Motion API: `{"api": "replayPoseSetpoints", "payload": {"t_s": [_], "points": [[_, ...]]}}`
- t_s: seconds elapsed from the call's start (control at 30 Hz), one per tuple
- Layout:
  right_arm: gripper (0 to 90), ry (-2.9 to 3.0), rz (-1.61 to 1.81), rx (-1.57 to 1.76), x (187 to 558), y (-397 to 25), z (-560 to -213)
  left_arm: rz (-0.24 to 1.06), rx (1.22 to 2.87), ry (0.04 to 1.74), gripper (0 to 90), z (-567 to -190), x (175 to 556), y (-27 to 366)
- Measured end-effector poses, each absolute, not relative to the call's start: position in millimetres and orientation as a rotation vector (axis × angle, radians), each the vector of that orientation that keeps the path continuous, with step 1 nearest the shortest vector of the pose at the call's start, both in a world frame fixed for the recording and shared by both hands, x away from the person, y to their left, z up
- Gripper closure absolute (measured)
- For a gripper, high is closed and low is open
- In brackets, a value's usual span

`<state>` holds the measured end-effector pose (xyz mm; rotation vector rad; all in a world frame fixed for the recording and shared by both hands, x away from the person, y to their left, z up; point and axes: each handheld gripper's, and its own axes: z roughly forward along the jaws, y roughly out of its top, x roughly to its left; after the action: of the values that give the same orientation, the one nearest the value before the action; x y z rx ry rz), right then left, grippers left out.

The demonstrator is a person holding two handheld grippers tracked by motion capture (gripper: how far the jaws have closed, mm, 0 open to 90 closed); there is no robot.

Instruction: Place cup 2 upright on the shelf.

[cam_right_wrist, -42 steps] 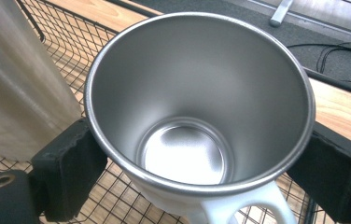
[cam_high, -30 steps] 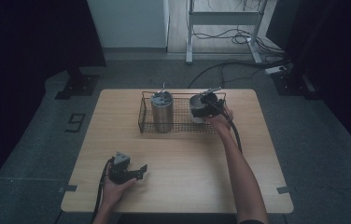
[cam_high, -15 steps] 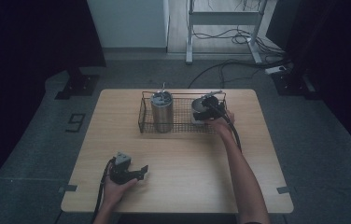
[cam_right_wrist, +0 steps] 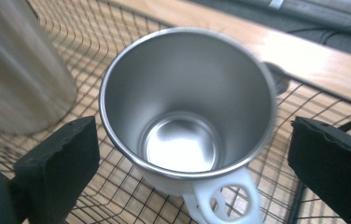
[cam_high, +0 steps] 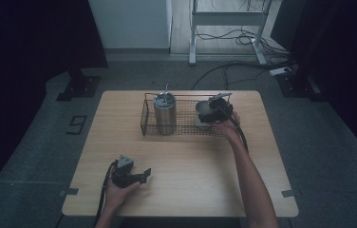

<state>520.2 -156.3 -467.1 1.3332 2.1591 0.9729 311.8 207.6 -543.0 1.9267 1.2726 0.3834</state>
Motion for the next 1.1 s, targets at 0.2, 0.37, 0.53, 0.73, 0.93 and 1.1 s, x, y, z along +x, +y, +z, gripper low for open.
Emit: {"api": "replayPoseSetpoints", "payload": {"t_s": [0.2,0.37,0.53,0.73,0.93,1.1], "points": [[2.1,2.051,1.101,1.335,505,-165,-454,0.387,1.925,1.273,14.2,-542,312,208],[1.9,2.036,1.136,1.323,491,-171,-446,0.39,1.926,1.273,14.2,-542,312,208],[2.7,2.019,1.167,1.304,472,-178,-445,0.395,1.918,1.275,14.2,-540,311,209],[5.6,2.004,1.201,1.272,445,-188,-447,0.397,1.915,1.276,14.2,-540,311,209],[10.6,1.992,1.226,1.266,421,-196,-453,0.399,1.919,1.278,14.2,-540,312,209],[13.7,1.981,1.255,1.266,394,-204,-468,0.399,1.921,1.277,14.2,-540,311,209]]}}
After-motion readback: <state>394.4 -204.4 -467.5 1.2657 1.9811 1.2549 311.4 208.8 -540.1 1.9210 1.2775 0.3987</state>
